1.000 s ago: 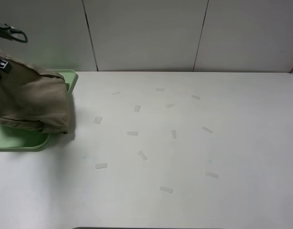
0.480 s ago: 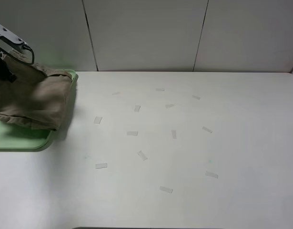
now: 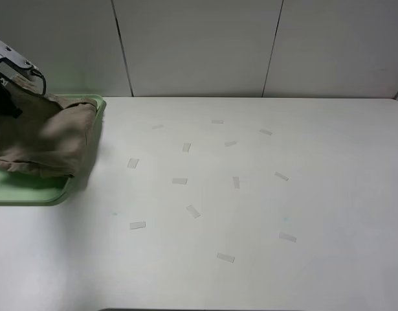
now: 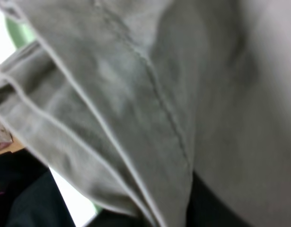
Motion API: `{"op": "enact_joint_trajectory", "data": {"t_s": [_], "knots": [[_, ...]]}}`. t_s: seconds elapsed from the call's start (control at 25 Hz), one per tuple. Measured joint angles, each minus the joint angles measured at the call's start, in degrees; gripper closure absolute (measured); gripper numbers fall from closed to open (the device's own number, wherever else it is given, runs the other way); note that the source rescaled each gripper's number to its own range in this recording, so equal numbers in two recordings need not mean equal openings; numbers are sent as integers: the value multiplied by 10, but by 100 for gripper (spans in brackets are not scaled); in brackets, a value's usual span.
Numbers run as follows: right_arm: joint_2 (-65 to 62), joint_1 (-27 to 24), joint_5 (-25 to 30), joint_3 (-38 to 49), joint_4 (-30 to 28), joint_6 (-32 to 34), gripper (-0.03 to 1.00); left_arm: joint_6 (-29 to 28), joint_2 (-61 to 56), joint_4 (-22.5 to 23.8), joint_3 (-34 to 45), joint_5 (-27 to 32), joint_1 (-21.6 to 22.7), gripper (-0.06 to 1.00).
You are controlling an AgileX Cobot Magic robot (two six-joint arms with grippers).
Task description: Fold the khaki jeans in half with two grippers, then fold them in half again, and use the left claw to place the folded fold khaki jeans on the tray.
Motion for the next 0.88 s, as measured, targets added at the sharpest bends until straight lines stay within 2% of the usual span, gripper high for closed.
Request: {"op": "enact_joint_trajectory", "data": {"t_s": [0.08, 0.12, 0.2, 0.32, 0.44, 0.68, 0.88], "knots": [[0, 0, 0, 0, 0, 0, -3, -50, 0, 0, 0, -14, 0, 30], [0, 0, 0, 0, 0, 0, -3, -71, 0, 0, 0, -28, 0, 16], [0, 0, 0, 0, 0, 0, -3, -110, 0, 0, 0, -49, 0, 3], [0, 0, 0, 0, 0, 0, -3, -131, 0, 0, 0, -63, 0, -3], [0, 0, 0, 0, 0, 0, -3, -140, 0, 0, 0, -60, 0, -5], [0, 0, 0, 0, 0, 0, -3, -214, 0, -1, -13, 22, 0, -5], [0, 0, 0, 0, 0, 0, -3, -237, -11, -37, -39, 81, -7, -5]]}}
